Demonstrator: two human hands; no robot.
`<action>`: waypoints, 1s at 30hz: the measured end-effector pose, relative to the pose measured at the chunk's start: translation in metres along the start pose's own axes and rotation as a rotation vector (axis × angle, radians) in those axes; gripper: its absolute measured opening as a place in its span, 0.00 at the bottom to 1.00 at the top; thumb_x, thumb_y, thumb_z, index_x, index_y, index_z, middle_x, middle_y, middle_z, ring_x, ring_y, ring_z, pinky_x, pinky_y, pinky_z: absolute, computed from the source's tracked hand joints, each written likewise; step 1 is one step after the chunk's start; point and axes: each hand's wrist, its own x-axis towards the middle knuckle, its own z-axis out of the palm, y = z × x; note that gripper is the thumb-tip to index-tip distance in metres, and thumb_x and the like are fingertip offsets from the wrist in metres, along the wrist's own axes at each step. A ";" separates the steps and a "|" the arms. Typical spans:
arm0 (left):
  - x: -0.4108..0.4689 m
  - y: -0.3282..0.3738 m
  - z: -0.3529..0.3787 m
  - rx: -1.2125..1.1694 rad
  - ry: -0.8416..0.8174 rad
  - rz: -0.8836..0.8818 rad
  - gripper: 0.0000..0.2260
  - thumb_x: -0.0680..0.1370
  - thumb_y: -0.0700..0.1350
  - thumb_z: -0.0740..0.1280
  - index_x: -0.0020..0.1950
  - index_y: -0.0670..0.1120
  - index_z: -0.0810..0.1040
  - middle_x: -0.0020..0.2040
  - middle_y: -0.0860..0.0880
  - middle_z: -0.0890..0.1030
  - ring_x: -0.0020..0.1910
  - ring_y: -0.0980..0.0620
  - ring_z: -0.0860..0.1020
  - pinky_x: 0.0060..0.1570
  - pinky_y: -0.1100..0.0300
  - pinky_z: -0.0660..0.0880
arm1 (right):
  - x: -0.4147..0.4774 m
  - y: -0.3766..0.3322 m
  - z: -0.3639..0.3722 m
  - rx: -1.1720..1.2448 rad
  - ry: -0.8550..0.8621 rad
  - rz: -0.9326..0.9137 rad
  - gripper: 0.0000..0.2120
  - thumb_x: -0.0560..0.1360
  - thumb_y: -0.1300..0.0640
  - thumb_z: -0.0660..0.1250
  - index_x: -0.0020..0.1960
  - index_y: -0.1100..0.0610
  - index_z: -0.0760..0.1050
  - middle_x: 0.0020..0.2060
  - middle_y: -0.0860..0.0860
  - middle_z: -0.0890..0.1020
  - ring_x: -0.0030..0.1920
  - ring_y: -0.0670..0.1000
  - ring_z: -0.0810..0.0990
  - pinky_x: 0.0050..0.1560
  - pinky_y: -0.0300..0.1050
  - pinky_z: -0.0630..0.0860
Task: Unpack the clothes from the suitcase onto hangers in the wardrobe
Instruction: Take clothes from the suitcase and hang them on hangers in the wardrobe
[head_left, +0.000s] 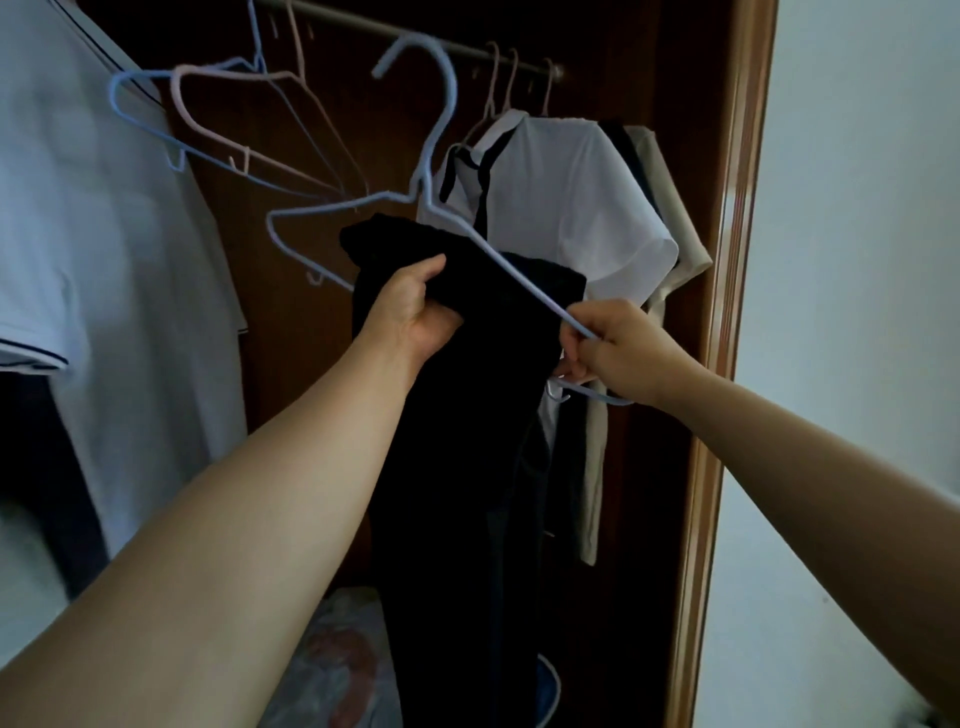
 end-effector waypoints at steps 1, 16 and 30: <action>0.003 0.001 0.005 -0.002 -0.008 0.028 0.10 0.82 0.40 0.57 0.48 0.39 0.76 0.43 0.41 0.80 0.42 0.45 0.79 0.45 0.52 0.78 | -0.002 -0.004 -0.001 -0.033 -0.028 -0.018 0.08 0.71 0.74 0.58 0.37 0.66 0.73 0.34 0.63 0.81 0.40 0.60 0.83 0.47 0.49 0.80; 0.031 0.025 -0.001 0.789 -0.221 -0.043 0.04 0.81 0.45 0.62 0.49 0.50 0.76 0.38 0.52 0.82 0.43 0.53 0.78 0.37 0.62 0.77 | -0.002 -0.041 -0.003 0.194 -0.152 0.100 0.16 0.74 0.76 0.54 0.34 0.63 0.73 0.36 0.69 0.78 0.37 0.56 0.84 0.43 0.48 0.83; 0.014 0.069 -0.075 2.004 0.024 0.224 0.17 0.78 0.58 0.62 0.45 0.45 0.80 0.48 0.45 0.80 0.48 0.46 0.77 0.49 0.56 0.73 | 0.049 -0.038 0.003 0.123 -0.023 0.426 0.17 0.72 0.73 0.51 0.31 0.60 0.72 0.27 0.56 0.75 0.26 0.53 0.83 0.31 0.46 0.82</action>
